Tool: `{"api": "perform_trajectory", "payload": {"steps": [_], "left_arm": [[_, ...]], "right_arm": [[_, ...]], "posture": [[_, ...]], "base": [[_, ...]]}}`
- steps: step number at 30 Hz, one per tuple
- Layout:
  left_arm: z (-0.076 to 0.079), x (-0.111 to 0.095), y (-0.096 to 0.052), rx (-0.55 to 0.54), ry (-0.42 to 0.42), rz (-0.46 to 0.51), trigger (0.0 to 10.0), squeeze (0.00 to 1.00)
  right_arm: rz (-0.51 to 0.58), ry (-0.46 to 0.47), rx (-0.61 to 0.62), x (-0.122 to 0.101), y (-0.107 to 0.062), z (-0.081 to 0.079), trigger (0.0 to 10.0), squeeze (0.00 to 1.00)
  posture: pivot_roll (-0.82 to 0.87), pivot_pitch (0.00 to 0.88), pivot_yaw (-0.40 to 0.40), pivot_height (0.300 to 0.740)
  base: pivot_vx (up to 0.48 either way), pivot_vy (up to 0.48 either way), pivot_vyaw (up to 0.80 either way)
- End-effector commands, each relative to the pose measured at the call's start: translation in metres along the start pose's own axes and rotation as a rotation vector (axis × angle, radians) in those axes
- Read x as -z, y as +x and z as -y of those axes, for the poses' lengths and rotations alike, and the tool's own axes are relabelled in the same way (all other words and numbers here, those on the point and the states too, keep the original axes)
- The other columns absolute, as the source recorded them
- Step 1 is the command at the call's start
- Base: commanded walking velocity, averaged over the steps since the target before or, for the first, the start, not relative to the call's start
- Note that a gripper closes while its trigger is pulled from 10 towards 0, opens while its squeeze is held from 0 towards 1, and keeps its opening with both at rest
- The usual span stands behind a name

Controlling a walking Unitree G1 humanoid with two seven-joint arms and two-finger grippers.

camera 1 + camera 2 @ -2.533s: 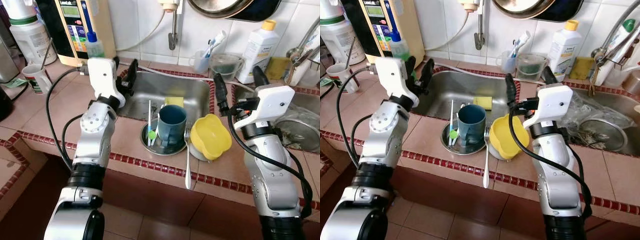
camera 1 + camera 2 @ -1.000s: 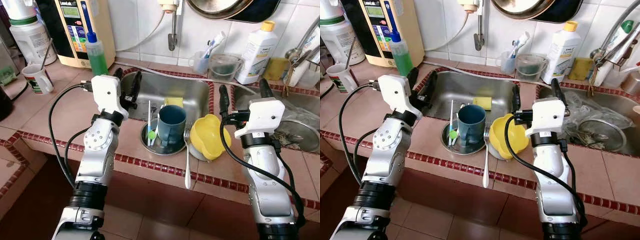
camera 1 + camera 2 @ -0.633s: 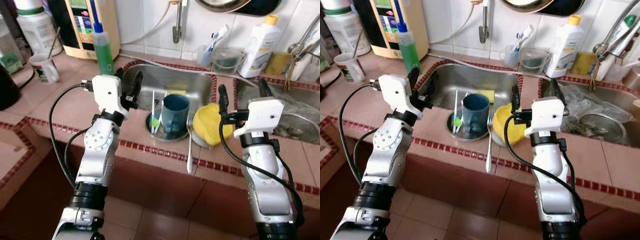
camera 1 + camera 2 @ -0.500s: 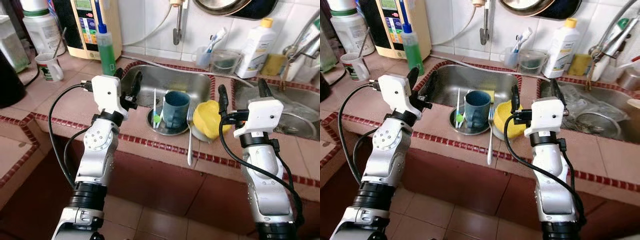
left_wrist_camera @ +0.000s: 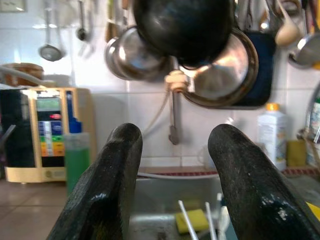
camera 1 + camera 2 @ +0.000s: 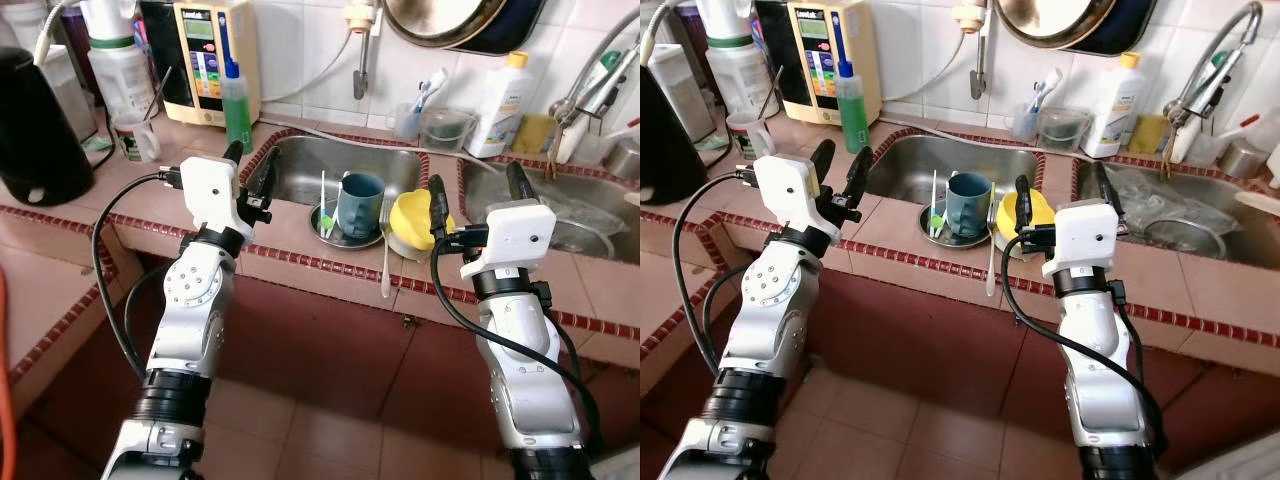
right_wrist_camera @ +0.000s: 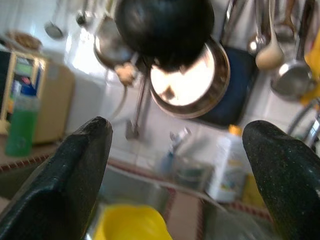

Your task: Kitchen organization

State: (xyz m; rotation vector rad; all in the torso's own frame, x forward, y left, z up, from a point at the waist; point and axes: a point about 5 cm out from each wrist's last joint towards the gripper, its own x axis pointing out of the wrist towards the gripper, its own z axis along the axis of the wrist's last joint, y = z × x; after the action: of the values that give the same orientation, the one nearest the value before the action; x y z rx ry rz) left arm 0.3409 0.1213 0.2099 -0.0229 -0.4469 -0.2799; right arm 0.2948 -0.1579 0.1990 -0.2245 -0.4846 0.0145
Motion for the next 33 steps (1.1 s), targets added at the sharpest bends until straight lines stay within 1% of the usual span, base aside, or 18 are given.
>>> {"api": "perform_trajectory", "payload": {"steps": [1,9,16,18,23,27,30,32,33], "left_arm": [[0.002,-0.002,-0.001,0.023,-0.002,0.012,10.0,0.00],[0.000,0.001,-0.007,0.070,0.000,0.016,10.0,0.00],[0.003,0.015,-0.018,0.112,0.011,-0.016,10.0,0.00],[0.003,0.024,-0.025,0.122,0.028,-0.042,10.0,0.00],[0.002,0.037,-0.037,0.130,0.054,-0.099,10.0,0.00],[0.002,0.042,-0.042,0.135,0.063,-0.107,10.0,0.00],[0.004,0.047,-0.046,0.140,0.059,-0.120,10.0,0.00],[0.007,0.047,-0.048,0.143,0.058,-0.118,10.0,0.00],[0.007,0.047,-0.048,0.143,0.058,-0.118,10.0,0.00]], "right_arm": [[-0.011,-0.004,-0.003,0.003,-0.001,0.001,10.0,0.00],[-0.072,0.000,-0.036,0.019,-0.011,-0.006,10.0,0.00],[-0.122,-0.003,-0.052,0.033,-0.018,-0.008,10.0,0.00],[-0.166,0.009,-0.061,0.044,-0.023,-0.010,10.0,0.00],[-0.227,0.010,-0.095,0.058,-0.034,-0.017,10.0,0.00],[-0.251,0.006,-0.109,0.064,-0.039,-0.019,10.0,0.00],[-0.286,-0.009,-0.139,0.073,-0.046,-0.022,10.0,0.00],[-0.329,-0.023,-0.184,0.080,-0.053,-0.024,10.0,0.00],[-0.329,-0.023,-0.184,0.080,-0.053,-0.024,10.0,0.00]], "posture": [[-0.14,0.000,0.013,0.740],[-0.13,0.000,0.007,0.740],[-0.12,0.000,0.008,0.740],[-0.12,0.000,0.007,0.740],[-0.11,0.000,0.002,0.740],[-0.11,0.000,0.002,0.740],[-0.11,0.000,-0.003,0.740],[-0.11,0.000,-0.006,0.740],[-0.11,0.000,-0.006,0.740]], "base": [[0.000,0.000,0.00],[0.000,0.000,0.00],[0.000,0.000,0.00],[0.000,0.000,0.00],[0.000,0.000,0.00],[0.000,0.000,0.00],[0.000,0.000,0.00],[0.000,0.000,0.00],[0.000,0.000,0.00]]}}
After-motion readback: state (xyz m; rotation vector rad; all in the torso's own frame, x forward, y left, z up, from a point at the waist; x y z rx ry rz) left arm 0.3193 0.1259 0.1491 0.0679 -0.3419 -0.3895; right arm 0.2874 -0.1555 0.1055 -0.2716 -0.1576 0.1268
